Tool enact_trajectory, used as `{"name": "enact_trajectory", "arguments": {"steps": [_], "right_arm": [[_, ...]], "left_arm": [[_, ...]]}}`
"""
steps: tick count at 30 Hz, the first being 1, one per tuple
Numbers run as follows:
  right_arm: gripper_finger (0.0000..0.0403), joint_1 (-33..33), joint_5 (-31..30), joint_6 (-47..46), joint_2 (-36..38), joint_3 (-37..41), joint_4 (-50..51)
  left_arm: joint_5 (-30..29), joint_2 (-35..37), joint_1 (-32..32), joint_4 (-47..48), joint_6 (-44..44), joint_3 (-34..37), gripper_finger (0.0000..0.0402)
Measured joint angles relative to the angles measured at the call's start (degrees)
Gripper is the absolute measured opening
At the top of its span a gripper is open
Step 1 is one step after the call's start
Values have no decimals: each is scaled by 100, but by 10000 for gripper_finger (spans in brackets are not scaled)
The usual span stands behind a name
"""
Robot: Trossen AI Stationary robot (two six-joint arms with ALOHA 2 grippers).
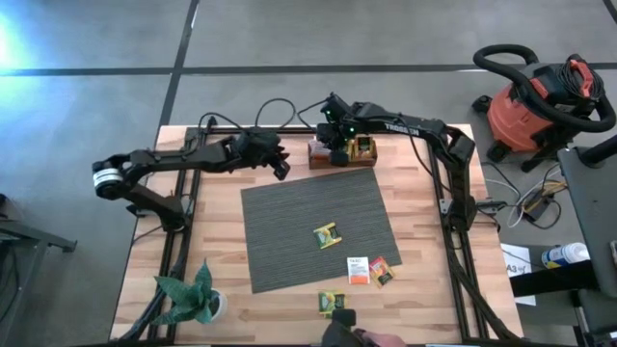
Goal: Pick & Place Tea
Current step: Put the white tea bag into the left section of the wooden organizer
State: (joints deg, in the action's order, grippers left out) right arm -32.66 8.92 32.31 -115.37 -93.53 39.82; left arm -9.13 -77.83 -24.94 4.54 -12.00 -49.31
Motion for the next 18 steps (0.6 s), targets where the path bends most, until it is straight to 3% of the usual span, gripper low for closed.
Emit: {"name": "enact_trajectory", "arguments": {"steps": [12, 18], "right_arm": [[11, 2, -165, 385, 0, 142, -178], [10, 84, -591, 574, 0, 142, 39]], "left_arm": [[-140, 390, 41, 37, -176, 187, 124], [-141, 390, 52, 11, -202, 187, 124]]}}
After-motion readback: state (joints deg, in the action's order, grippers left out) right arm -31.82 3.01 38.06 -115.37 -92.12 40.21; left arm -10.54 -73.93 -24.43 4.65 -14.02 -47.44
